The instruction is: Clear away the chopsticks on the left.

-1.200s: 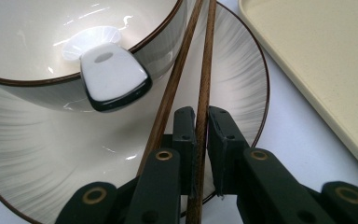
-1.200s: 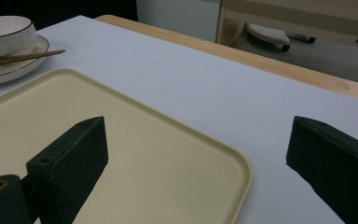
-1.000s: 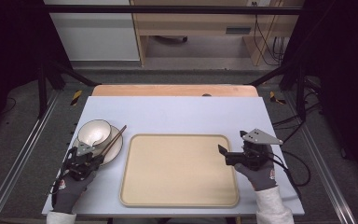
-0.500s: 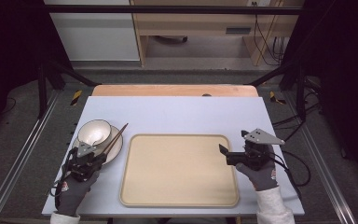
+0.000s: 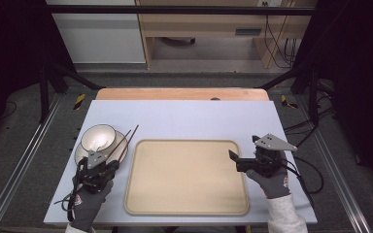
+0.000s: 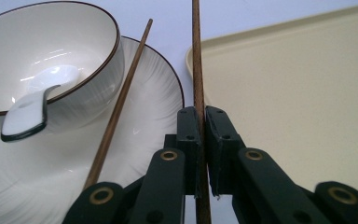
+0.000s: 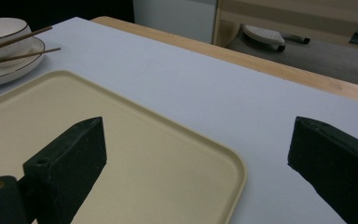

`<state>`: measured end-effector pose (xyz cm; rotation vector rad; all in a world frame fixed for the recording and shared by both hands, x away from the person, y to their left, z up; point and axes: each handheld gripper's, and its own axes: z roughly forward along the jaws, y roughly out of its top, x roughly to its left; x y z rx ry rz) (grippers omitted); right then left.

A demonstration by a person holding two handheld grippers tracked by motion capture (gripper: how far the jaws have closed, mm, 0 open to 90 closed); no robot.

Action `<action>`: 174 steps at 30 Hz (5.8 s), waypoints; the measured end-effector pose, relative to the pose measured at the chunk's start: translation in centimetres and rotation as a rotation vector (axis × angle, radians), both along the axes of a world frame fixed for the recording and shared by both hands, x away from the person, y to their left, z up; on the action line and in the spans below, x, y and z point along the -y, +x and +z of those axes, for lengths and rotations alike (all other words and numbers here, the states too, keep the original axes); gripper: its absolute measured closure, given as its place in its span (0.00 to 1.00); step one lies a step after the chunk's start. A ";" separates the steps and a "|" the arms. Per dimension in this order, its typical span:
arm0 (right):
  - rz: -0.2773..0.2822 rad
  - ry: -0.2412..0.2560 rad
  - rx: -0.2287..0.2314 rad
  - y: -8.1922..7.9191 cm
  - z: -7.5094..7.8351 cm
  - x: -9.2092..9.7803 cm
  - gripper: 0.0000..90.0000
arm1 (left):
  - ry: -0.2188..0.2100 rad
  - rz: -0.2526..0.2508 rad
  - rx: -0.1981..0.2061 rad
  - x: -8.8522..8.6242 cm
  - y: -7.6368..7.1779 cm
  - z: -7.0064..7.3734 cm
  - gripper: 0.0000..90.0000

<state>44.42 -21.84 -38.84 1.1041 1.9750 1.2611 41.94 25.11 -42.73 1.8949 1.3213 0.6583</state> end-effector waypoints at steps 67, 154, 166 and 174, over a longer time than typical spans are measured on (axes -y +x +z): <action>0.008 -0.048 -0.030 0.3 -0.9 -0.9 0.05 | -0.048 0.223 -0.053 7.8 -2.5 -5.4 0.93; -0.007 -0.027 -0.020 -0.1 -0.2 0.3 0.06 | 0.067 -0.060 -0.080 -6.2 3.4 -2.0 0.73; -0.003 -0.036 -0.027 0.0 -0.4 0.2 0.05 | 0.053 -0.066 -0.112 -6.3 3.7 -2.3 0.89; -0.002 -0.041 -0.031 0.1 -0.5 0.1 0.05 | 0.047 -0.077 -0.115 -6.1 3.5 -2.3 0.94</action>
